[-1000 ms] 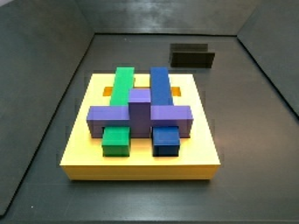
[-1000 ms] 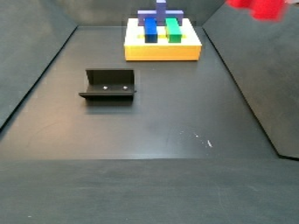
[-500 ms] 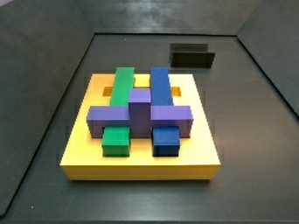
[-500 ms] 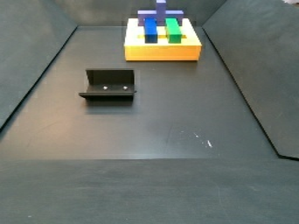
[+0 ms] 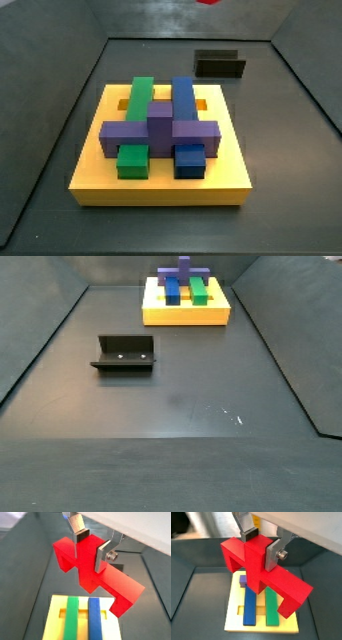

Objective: Pick up the red object. Move up. Move to above the board. Insert the red object.
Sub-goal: Move to above the board.

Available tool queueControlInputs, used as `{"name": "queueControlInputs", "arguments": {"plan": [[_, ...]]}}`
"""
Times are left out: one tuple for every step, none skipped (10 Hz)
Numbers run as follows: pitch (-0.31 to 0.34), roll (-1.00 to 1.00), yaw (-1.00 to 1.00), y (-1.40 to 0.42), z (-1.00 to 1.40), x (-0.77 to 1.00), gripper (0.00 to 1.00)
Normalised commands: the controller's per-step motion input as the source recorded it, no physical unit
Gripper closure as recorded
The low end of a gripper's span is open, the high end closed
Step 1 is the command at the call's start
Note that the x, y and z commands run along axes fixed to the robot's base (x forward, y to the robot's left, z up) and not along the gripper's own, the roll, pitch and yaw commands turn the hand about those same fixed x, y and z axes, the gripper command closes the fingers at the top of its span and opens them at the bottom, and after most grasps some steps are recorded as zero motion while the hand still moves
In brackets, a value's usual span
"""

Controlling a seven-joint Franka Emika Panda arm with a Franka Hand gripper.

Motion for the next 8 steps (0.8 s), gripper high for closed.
{"name": "queueControlInputs", "arguments": {"plan": [[0.149, 0.0, 1.0, -0.24, 0.05, 0.17, 1.0], [0.144, 0.01, 1.0, -0.14, 0.03, 0.08, 1.0], [0.155, 0.01, 1.0, -0.1, 0.03, 0.07, 1.0], [0.169, 0.01, 1.0, -0.08, 0.02, 0.08, 1.0], [0.212, 0.02, 1.0, -0.06, 0.02, 0.09, 1.0], [0.233, 0.02, 1.0, -0.05, 0.03, 0.09, 1.0], [0.279, 0.04, 1.0, -0.04, 0.03, 0.08, 1.0], [0.267, 0.04, 0.82, -0.04, 0.02, 0.08, 1.0]]}}
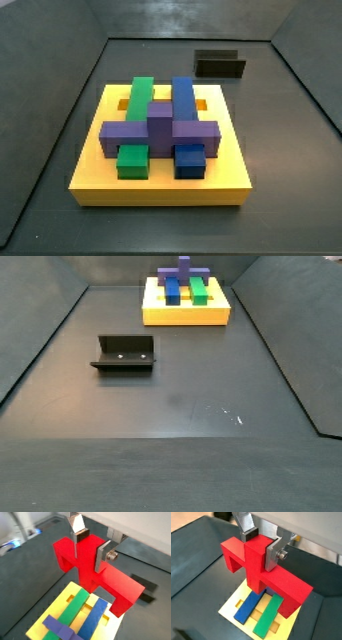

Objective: Pick up the red object. Move up. Move to above the board. Insert the red object.
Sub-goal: Move to above the board, then insert the red object.

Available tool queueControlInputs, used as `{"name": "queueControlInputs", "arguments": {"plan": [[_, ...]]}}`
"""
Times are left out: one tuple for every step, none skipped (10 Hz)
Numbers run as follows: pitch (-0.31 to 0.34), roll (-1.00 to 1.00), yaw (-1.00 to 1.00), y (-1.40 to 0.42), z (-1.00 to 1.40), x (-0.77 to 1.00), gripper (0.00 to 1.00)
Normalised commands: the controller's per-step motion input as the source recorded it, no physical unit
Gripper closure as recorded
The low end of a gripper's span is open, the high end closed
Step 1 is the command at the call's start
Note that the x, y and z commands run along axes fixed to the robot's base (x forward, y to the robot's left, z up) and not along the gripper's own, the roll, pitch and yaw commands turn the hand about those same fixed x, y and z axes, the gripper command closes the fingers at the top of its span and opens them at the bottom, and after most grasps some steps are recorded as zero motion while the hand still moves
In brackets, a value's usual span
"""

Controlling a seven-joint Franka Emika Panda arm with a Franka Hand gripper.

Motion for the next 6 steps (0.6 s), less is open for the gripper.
{"name": "queueControlInputs", "arguments": {"plan": [[0.217, 0.05, 0.49, -0.03, 0.02, 0.08, 1.0], [0.191, 0.05, 0.36, -0.03, 0.03, 0.07, 1.0], [0.0, -0.01, 0.0, 0.01, 0.0, 0.0, 1.0], [0.04, 0.0, -0.02, 0.03, -0.11, 0.09, 1.0], [-0.06, -0.02, 0.0, 0.16, -0.42, 0.0, 1.0], [-0.131, -0.05, 0.0, 0.24, -0.67, -0.01, 1.0]]}}
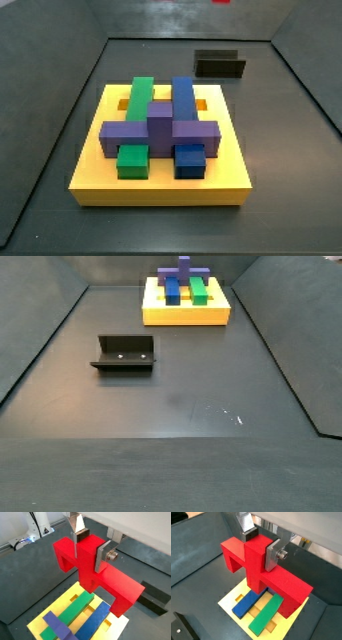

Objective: Pick up the red object. Move up. Move to above the board. Insert the red object.
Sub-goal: Insert the red object.

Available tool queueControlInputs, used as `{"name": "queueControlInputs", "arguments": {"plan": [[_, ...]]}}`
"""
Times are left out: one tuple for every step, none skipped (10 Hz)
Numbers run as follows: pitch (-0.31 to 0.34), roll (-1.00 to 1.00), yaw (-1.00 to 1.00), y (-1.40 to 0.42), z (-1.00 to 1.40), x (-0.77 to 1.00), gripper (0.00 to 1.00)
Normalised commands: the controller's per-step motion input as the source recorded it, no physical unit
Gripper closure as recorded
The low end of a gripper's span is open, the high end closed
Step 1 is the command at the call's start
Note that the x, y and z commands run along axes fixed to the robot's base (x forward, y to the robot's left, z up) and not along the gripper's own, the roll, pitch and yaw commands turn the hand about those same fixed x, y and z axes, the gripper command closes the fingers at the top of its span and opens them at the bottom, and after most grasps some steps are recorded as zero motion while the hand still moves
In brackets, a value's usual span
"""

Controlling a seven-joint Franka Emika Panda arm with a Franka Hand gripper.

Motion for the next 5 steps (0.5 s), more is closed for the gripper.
{"name": "queueControlInputs", "arguments": {"plan": [[-0.227, -0.04, 0.0, 0.13, -0.79, -0.15, 1.0], [-0.239, -0.03, 0.05, 0.0, -0.77, -0.09, 1.0], [-0.197, 0.0, 0.04, -0.06, -0.79, 0.01, 1.0], [-0.227, 0.0, 0.07, -0.04, -0.78, 0.07, 1.0], [-0.204, 0.02, 0.05, 0.0, -0.8, 0.13, 1.0]]}}
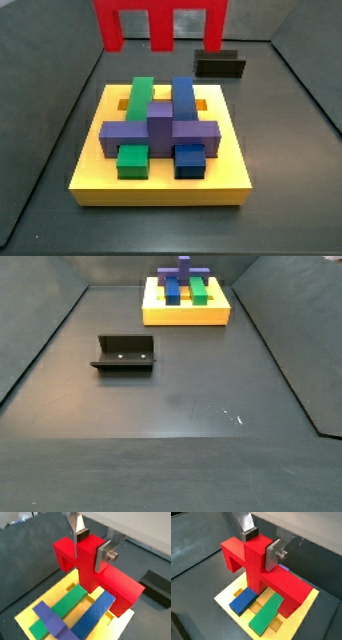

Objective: Pick up the red object. Move up. Move to above the board. Insert the red object.
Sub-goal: Insert the red object.

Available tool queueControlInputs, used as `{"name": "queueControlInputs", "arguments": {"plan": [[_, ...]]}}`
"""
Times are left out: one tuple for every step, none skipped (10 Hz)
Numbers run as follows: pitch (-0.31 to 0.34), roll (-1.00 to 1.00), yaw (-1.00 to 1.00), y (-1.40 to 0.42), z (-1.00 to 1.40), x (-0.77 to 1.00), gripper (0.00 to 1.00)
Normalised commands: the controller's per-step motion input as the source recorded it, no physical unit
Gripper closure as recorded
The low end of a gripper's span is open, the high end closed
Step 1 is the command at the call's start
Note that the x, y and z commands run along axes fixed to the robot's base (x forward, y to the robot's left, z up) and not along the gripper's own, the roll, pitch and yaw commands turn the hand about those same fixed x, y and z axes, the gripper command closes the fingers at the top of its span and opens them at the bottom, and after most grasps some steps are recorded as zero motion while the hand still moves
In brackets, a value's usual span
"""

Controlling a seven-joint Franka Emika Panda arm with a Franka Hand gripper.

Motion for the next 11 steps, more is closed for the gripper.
{"name": "queueControlInputs", "arguments": {"plan": [[-0.159, 0.03, 0.05, 0.0, -0.78, 0.27, 1.0], [-0.031, 0.16, 0.08, 0.0, -0.68, 0.37, 1.0], [0.0, 0.26, 0.12, 0.0, -0.65, 0.29, 1.0], [-0.027, 0.3, 0.2, 0.0, -0.61, 0.0, 1.0], [-0.087, 0.21, 0.1, -0.02, -0.52, -0.22, 1.0], [-0.104, 0.12, 0.05, 0.0, -0.44, -0.23, 1.0], [-0.104, 0.02, 0.05, 0.0, -0.33, -0.16, 1.0], [-0.087, 0.0, 0.08, 0.0, -0.25, 0.0, 1.0], [-0.044, -0.04, 0.07, 0.0, -0.23, 0.1, 1.0], [-0.02, -0.01, 0.06, 0.0, -0.23, 0.03, 1.0], [-0.023, 0.0, 0.08, 0.0, -0.25, 0.0, 1.0]]}}
